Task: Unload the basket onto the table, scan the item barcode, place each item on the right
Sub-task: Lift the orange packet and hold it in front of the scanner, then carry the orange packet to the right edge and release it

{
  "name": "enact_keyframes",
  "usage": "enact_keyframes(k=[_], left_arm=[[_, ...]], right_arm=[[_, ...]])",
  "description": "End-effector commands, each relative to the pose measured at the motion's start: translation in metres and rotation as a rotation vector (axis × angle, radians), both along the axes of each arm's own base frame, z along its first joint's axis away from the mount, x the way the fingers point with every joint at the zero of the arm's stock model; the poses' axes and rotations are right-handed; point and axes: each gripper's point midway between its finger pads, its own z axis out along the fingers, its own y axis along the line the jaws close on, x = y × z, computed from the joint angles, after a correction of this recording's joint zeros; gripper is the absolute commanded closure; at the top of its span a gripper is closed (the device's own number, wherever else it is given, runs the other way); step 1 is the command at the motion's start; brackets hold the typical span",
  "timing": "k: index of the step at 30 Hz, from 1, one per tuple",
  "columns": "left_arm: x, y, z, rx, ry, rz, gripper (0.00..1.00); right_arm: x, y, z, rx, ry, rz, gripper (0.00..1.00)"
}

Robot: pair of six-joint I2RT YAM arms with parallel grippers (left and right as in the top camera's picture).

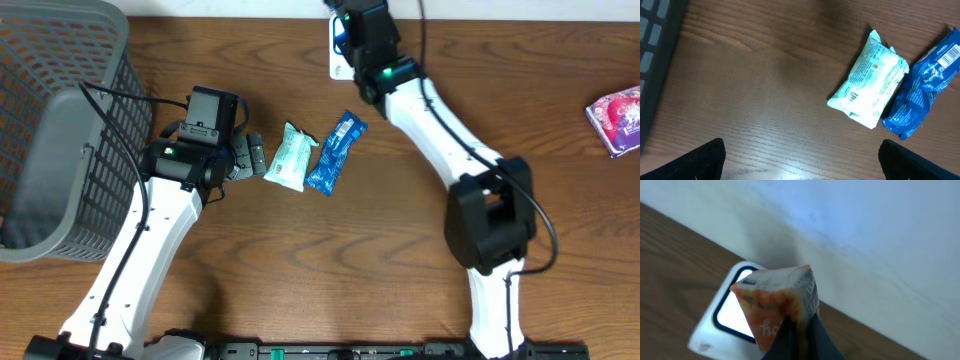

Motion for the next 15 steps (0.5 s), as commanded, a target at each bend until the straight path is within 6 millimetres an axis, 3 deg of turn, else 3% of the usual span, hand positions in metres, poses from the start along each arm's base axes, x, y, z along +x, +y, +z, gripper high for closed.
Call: enact_keyframes(k=[1, 4, 7, 11, 15], left_arm=[[0.002, 0.003, 0.001, 0.005, -0.003, 0.020, 0.02], [0.002, 0.003, 0.001, 0.005, -0.003, 0.020, 0.02], [0.002, 0.003, 0.001, 0.005, -0.003, 0.020, 0.02], [0.002, 0.003, 0.001, 0.005, -0.003, 0.020, 0.02], [0.002, 0.003, 0.001, 0.005, -0.003, 0.020, 0.02]], right_arm=[[0.005, -0.005, -0.017, -0.088, -0.002, -0.025, 0.99], [0.006, -0.007, -0.022, -0.032, 0.003, -0.055, 0.99], [0.008, -0.017, -0.009, 0.013, -0.019, -0.093, 0.99], [0.006, -0.059, 0.025, 0.050, -0.071, -0.242, 0.99], [-0.009, -0.118, 0.053, 0.054, -0.045, -0.369, 0.99]])
